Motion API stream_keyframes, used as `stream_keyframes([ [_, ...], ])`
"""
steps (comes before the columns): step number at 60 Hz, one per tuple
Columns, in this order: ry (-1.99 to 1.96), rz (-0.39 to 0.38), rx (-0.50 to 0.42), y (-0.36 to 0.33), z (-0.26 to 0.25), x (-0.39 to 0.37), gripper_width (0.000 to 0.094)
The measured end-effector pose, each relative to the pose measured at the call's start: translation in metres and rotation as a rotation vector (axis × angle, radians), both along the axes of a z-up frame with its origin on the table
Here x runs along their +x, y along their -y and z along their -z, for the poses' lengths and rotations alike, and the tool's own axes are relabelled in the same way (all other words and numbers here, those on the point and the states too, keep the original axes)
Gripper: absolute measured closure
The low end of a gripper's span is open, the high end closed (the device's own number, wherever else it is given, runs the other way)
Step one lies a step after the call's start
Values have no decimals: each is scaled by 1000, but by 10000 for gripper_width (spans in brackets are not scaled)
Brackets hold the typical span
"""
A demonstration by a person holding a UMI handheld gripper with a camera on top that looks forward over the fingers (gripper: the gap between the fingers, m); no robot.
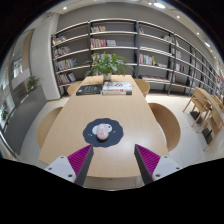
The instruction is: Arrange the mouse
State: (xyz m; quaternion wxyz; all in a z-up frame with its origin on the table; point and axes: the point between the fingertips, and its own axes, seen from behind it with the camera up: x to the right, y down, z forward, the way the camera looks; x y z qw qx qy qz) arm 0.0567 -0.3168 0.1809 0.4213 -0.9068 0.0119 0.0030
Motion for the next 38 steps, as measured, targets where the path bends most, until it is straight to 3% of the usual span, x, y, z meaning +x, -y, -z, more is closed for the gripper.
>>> stream_keyframes([
  [38, -15, 1, 25, 37, -7, -17, 108],
])
